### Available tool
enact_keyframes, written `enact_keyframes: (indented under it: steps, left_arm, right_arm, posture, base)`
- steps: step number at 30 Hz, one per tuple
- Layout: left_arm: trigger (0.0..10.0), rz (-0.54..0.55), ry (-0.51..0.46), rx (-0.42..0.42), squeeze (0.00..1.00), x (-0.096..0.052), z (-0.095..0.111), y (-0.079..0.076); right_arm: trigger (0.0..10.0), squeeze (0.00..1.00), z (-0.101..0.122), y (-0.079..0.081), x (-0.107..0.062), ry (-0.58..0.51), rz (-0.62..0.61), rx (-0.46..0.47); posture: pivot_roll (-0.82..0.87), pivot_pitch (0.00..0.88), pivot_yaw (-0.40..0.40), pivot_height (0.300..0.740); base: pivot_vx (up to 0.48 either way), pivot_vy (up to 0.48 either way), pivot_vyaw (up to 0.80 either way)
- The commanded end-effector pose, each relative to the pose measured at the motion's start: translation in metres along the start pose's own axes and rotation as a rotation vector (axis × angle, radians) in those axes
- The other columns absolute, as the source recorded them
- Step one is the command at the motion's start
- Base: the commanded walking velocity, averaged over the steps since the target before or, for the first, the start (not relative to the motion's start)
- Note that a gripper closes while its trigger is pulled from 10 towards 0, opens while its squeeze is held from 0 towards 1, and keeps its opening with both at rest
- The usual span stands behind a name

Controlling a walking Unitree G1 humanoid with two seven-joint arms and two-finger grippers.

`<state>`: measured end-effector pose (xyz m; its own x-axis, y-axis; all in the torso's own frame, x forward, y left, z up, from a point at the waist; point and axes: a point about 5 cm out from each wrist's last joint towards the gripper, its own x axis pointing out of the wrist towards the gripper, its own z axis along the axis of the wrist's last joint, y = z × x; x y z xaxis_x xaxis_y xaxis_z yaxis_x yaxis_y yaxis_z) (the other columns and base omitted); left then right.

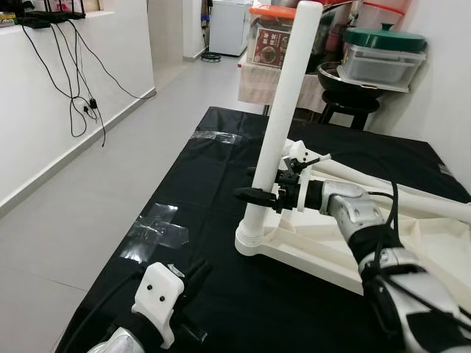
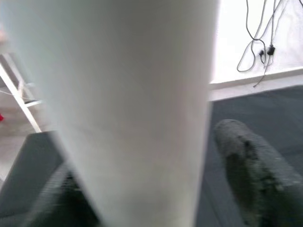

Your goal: Building children table

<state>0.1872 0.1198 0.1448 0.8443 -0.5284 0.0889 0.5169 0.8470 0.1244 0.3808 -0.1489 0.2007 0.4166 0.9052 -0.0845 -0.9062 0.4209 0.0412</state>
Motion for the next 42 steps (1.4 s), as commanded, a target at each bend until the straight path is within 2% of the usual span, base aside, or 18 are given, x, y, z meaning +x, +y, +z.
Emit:
enact_keyframes:
  steps: [1, 10, 15, 18, 19, 20, 22, 24, 31, 32, 33, 34, 35, 36, 37, 39, 40, 42]
  left_arm:
    - [10.0, -0.004, -0.006, -0.005, 0.0, 0.002, -0.002, -0.001]
    - [10.0, -0.049, -0.036, -0.017, 0.0, 0.007, 0.001, -0.004]
    - [10.0, -0.03, -0.049, -0.009, 0.0, 0.007, 0.003, -0.004]
    - [10.0, -0.013, -0.057, -0.006, 0.0, 0.005, 0.005, -0.005]
    - [10.0, -0.009, -0.058, -0.002, 0.0, 0.005, 0.005, -0.003]
    - [10.0, -0.007, -0.059, -0.003, 0.0, 0.004, 0.005, -0.002]
    - [10.0, -0.006, -0.059, -0.005, 0.0, 0.004, 0.004, -0.001]
    - [10.0, -0.005, -0.06, -0.006, 0.0, 0.004, 0.004, -0.001]
    - [10.0, -0.012, -0.058, -0.015, 0.0, 0.005, 0.002, 0.0]
    - [10.0, -0.014, -0.057, -0.017, 0.0, 0.005, 0.002, 0.0]
    - [10.0, -0.015, -0.057, -0.019, 0.0, 0.006, 0.002, 0.0]
    - [10.0, -0.016, -0.056, -0.021, 0.0, 0.006, 0.002, 0.0]
    - [10.0, -0.016, -0.056, -0.021, 0.0, 0.006, 0.002, 0.0]
    - [10.0, -0.017, -0.056, -0.023, 0.0, 0.006, 0.001, 0.0]
    - [10.0, -0.017, -0.056, -0.023, 0.0, 0.006, 0.001, 0.0]
    - [10.0, -0.019, -0.056, -0.025, 0.0, 0.007, 0.001, 0.0]
    - [10.0, -0.02, -0.055, -0.027, 0.0, 0.007, 0.001, -0.001]
    - [10.0, -0.021, -0.055, -0.027, 0.0, 0.007, 0.001, -0.001]
  right_arm:
    - [0.0, 0.0, -0.002, -0.003, -0.01, -0.026, -0.002, 0.022]
    - [0.0, 0.0, -0.019, -0.006, -0.037, -0.035, -0.03, 0.043]
    - [0.0, 0.0, -0.036, -0.003, -0.051, 0.024, -0.095, 0.022]
    - [0.0, 0.0, -0.072, 0.011, -0.051, 0.2, -0.3, 0.065]
    - [0.0, 0.0, -0.08, 0.023, -0.045, 0.159, -0.775, 0.095]
    - [0.0, 0.0, -0.086, 0.045, -0.041, 0.164, -0.829, 0.13]
    - [0.0, 0.0, -0.091, 0.073, -0.033, 0.162, -0.789, 0.14]
    - [0.0, 0.0, -0.092, 0.08, -0.028, 0.158, -0.764, 0.128]
    - [0.0, 0.0, -0.086, 0.074, -0.011, 0.112, -0.801, 0.106]
    - [9.7, 0.0, -0.084, 0.071, -0.011, 0.114, -0.806, 0.104]
    - [10.0, 0.0, -0.081, 0.071, -0.011, 0.105, -0.801, 0.106]
    - [10.0, 0.51, -0.074, 0.069, -0.01, 0.079, -0.744, 0.102]
    - [10.0, 0.51, -0.074, 0.069, -0.01, 0.079, -0.744, 0.102]
    - [10.0, 1.0, -0.064, 0.073, -0.007, 0.051, -0.692, 0.119]
    - [10.0, 1.0, -0.064, 0.073, -0.007, 0.051, -0.692, 0.119]
    - [10.0, 1.0, -0.039, 0.078, -0.001, -0.022, -0.474, 0.099]
    - [10.0, 1.0, -0.027, 0.075, -0.003, -0.045, -0.351, 0.031]
    - [10.0, 1.0, -0.019, 0.073, -0.005, -0.051, -0.277, -0.019]
  posture:
    - [0.09, 0.0, -0.131, 0.74]
    - [0.05, 0.0, -0.126, 0.74]
    - [0.04, 0.0, -0.141, 0.74]
    - [0.05, 0.001, -0.168, 0.74]
    - [0.05, 0.014, -0.173, 0.74]
    - [0.03, 0.022, -0.168, 0.74]
    - [0.03, 0.015, -0.168, 0.74]
    - [0.03, 0.015, -0.168, 0.74]
    - [0.03, 0.006, -0.153, 0.74]
    - [0.02, 0.001, -0.144, 0.74]
    - [0.02, 0.0, -0.143, 0.74]
    - [0.02, 0.0, -0.141, 0.74]
    - [0.02, 0.0, -0.141, 0.74]
    - [0.02, 0.0, -0.138, 0.74]
    - [0.02, 0.0, -0.138, 0.74]
    - [0.02, 0.0, -0.135, 0.74]
    - [0.02, 0.0, -0.131, 0.74]
    - [0.02, 0.0, -0.131, 0.74]
  base:
    - [0.0, 0.0, 0.0]
    - [0.0, 0.0, 0.0]
    - [0.0, 0.0, 0.0]
    - [0.0, 0.0, 0.0]
    - [0.0, 0.0, 0.0]
    - [0.0, 0.0, 0.0]
    - [0.0, 0.0, 0.0]
    - [0.0, 0.0, 0.0]
    - [0.0, 0.0, 0.0]
    - [0.0, 0.0, 0.0]
    - [0.0, 0.0, 0.0]
    - [0.0, 0.0, 0.0]
    - [0.0, 0.0, 0.0]
    - [0.0, 0.0, 0.0]
    - [0.0, 0.0, 0.0]
    - [0.0, 0.0, 0.0]
    - [0.0, 0.0, 0.0]
    - [0.0, 0.0, 0.0]
